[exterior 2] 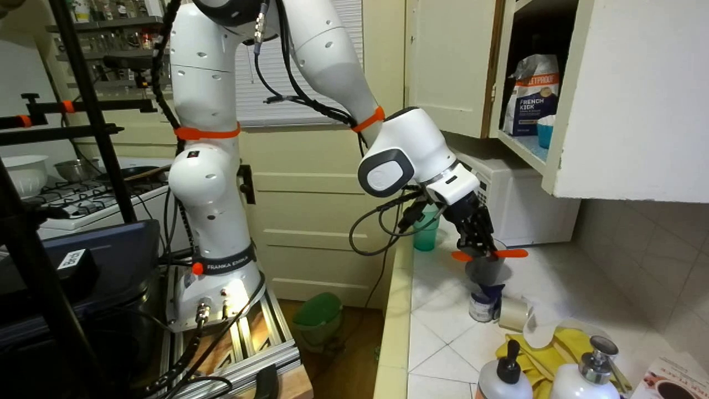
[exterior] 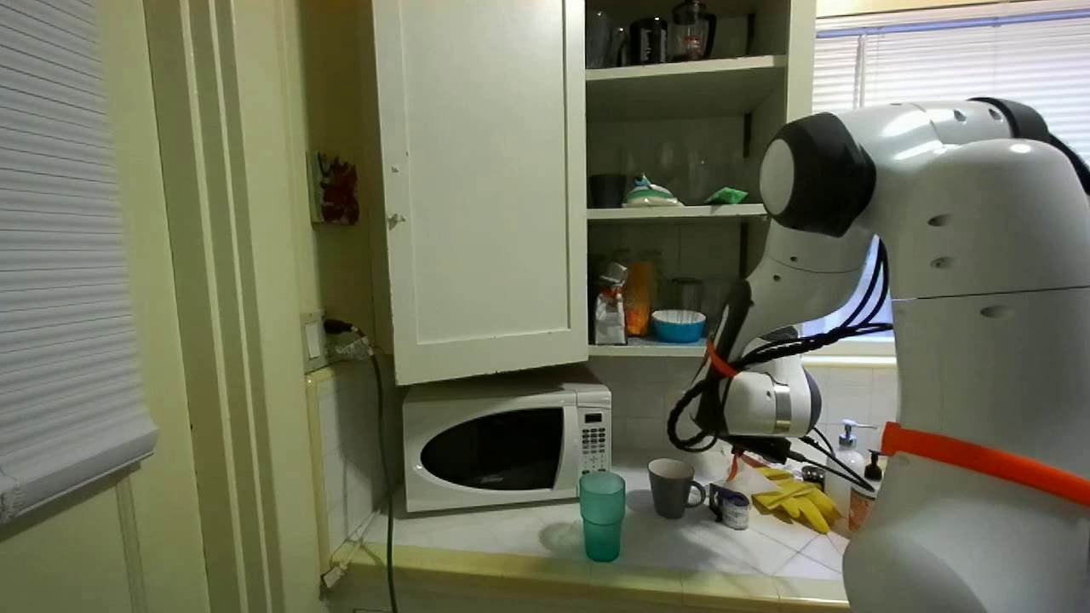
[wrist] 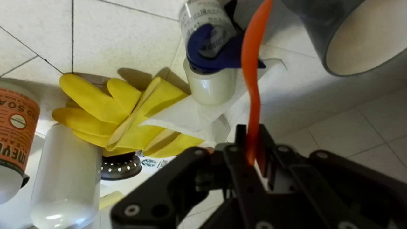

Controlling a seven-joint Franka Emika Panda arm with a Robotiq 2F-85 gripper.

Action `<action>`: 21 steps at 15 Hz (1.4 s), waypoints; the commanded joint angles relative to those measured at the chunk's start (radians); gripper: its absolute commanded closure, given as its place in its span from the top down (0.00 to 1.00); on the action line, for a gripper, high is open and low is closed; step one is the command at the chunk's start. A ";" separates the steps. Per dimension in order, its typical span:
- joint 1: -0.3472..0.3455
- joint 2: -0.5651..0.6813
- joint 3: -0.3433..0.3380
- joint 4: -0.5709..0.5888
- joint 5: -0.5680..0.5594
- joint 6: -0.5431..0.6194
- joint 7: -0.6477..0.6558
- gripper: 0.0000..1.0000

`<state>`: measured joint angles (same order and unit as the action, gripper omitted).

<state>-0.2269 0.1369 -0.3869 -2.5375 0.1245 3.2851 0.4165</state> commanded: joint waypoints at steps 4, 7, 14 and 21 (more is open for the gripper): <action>0.055 0.061 0.037 0.007 0.152 0.216 -0.019 0.03; 0.058 0.095 0.086 0.029 0.223 0.294 -0.024 0.03; 0.040 0.193 0.141 0.107 0.245 0.348 -0.027 0.03; 0.048 0.308 0.137 0.199 0.275 0.382 -0.077 0.03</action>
<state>-0.1750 0.3770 -0.2586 -2.3880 0.3619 3.6259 0.3789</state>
